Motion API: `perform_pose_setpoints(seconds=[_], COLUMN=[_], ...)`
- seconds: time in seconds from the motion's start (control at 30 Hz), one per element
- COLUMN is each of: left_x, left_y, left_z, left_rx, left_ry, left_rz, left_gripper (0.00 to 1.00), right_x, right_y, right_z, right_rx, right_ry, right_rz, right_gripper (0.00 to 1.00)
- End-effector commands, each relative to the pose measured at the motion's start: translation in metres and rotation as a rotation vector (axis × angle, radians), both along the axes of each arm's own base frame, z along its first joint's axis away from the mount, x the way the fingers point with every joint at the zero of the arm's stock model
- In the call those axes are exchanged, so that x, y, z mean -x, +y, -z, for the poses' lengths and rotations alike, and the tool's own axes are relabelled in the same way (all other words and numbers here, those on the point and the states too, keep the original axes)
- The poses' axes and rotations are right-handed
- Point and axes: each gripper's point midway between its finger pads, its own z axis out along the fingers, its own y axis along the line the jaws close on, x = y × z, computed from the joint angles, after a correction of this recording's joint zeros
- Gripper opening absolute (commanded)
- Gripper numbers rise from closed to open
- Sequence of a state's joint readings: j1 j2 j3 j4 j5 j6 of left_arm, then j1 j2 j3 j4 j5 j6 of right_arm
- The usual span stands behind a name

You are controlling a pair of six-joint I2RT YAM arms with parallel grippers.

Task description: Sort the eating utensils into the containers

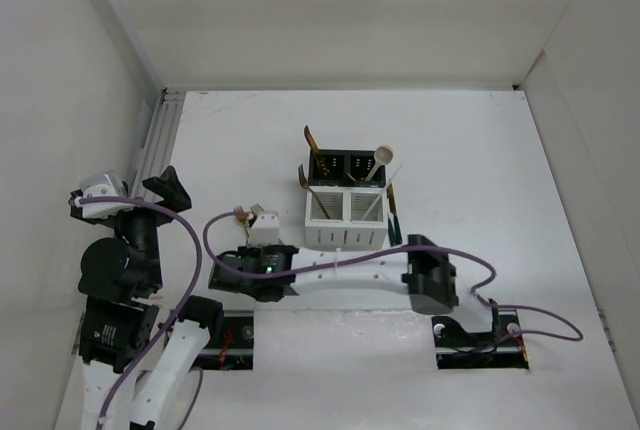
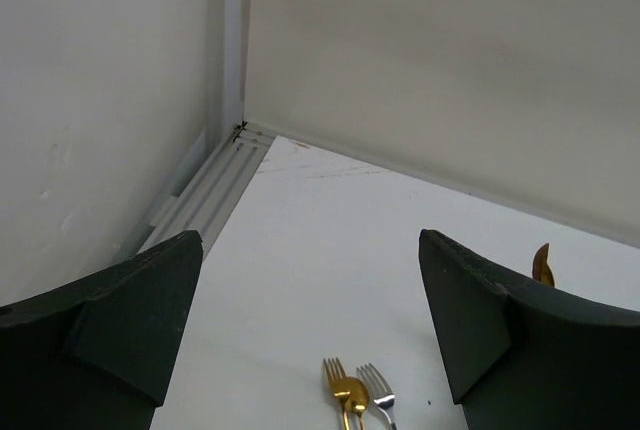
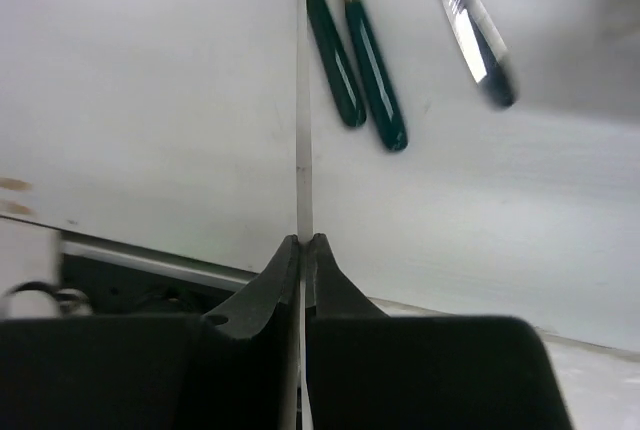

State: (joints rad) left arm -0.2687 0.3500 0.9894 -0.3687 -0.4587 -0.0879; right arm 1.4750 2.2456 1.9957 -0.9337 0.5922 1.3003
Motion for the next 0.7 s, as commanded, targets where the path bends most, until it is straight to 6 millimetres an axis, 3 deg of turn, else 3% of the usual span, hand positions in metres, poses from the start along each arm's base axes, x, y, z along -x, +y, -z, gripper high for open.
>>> perform_pose_setpoints(seconds=[0.0,0.17,0.37,0.47,0.57,0.67], left_x=[-0.005,-0.011,-0.023,-0.026,-0.032,-0.038], left_y=[-0.003,-0.003,-0.004,-0.003,-0.004,-0.006], left_z=[-0.013,-0.027,-0.030,-0.030,-0.031,-0.026], left_rx=[0.012,0.014,-0.015,-0.025,-0.033,-0.048], left_ry=[-0.023,-0.053,-0.047,-0.042,-0.041,-0.021], left_rz=[0.011,0.001,-0.013,-0.023,-0.025,-0.026], left_gripper=[0.87,0.87,0.87,0.87,0.87,0.87], right_x=[-0.037,-0.067,-0.089,-0.097,-0.114,-0.135], right_y=[-0.032,-0.090,-0.156,-0.196,-0.249,-0.290], right_z=[-0.121,-0.205,-0.268,-0.281,-0.289,-0.283], right_rx=[-0.111,-0.116,-0.112,-0.049,0.076,0.193], right_ry=[-0.260,-0.516,-0.718,-0.819,-0.959,-0.974], right_rz=[0.059,0.161,0.322,0.395,0.530,0.598], right_gripper=[0.00,0.00,0.00,0.00,0.00,0.00])
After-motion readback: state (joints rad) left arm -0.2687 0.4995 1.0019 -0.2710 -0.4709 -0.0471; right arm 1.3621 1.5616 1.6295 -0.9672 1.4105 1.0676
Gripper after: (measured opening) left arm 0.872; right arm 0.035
